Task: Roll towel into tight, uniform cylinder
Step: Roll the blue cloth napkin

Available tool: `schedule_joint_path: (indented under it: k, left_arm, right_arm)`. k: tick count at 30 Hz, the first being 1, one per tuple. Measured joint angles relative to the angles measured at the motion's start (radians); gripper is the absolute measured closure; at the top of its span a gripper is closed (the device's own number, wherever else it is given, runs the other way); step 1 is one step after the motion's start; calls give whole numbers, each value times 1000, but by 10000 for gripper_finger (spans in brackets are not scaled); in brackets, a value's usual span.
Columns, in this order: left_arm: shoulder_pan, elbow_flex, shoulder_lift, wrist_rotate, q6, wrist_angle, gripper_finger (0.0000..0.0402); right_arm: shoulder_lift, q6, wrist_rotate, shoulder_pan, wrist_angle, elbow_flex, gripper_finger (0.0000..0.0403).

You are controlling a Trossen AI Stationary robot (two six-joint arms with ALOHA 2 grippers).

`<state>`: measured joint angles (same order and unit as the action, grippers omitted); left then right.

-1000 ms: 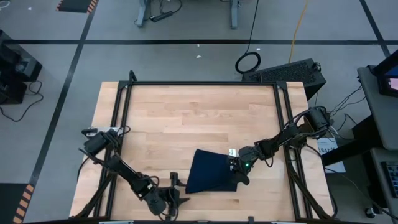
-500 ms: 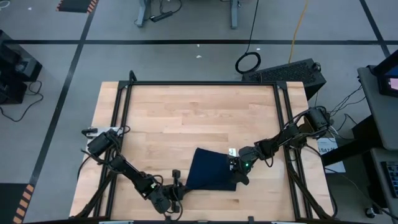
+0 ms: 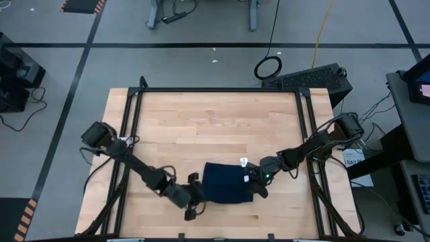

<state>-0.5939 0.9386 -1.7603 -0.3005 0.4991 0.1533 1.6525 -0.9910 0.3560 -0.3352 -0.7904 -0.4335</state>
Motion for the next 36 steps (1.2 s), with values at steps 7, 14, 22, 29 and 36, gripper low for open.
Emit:
schedule_joint_path:
  k: [7, 14, 22, 29, 36]
  left_arm:
    - [89, 0, -9, 179, 101, -36, 399]
    - [125, 0, -10, 192, 198, -86, 399]
    - [129, 0, -10, 166, 229, -88, 400]
    - [129, 0, -10, 154, 249, -85, 400]
    - [129, 0, -10, 143, 255, -88, 400]
  right_arm:
    - [-139, 93, -170, -57, 235, 0, 279]
    - [-202, 235, -578, -277, 380, 0, 234]
    - [-31, 365, -949, -541, 354, -115, 154]
    - [186, 507, -1013, -570, 485, -338, 137]
    - [305, 494, -1068, -570, 692, -527, 170]
